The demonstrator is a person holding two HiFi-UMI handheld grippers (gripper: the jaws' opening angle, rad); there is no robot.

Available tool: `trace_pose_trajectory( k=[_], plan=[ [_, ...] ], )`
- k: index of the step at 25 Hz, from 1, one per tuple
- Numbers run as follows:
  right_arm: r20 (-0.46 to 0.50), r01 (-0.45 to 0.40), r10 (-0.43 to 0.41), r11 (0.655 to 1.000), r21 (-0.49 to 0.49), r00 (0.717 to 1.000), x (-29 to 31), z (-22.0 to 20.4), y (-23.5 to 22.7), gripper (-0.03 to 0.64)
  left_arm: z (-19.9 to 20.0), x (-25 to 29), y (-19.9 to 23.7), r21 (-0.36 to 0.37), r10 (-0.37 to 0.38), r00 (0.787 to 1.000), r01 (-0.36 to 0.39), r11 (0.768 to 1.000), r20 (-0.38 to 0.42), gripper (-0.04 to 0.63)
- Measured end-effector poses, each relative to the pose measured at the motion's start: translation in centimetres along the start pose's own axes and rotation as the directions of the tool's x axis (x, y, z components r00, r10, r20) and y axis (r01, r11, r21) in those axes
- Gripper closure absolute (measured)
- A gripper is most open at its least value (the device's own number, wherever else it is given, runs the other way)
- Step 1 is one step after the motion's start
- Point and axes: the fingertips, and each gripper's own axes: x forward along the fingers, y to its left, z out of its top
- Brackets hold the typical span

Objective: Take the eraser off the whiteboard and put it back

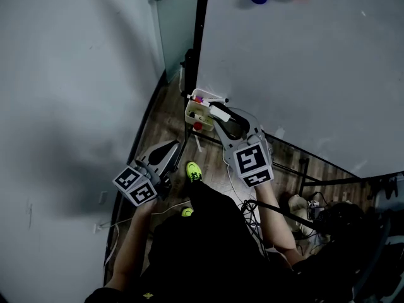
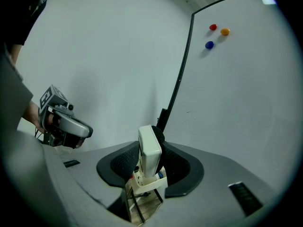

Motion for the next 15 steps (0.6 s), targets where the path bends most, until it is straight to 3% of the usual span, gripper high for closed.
trace_pose_trajectory(
  k=[15],
  plan=[
    [-0.034,-0.029,0.029,0.999,0.022,0.999,1.7,-1.6,0.0,0.459,-0.3,0.4,0.7,-0.024,0.005,1.000,-0.006,1.000,-0.014,0.575]
  ],
)
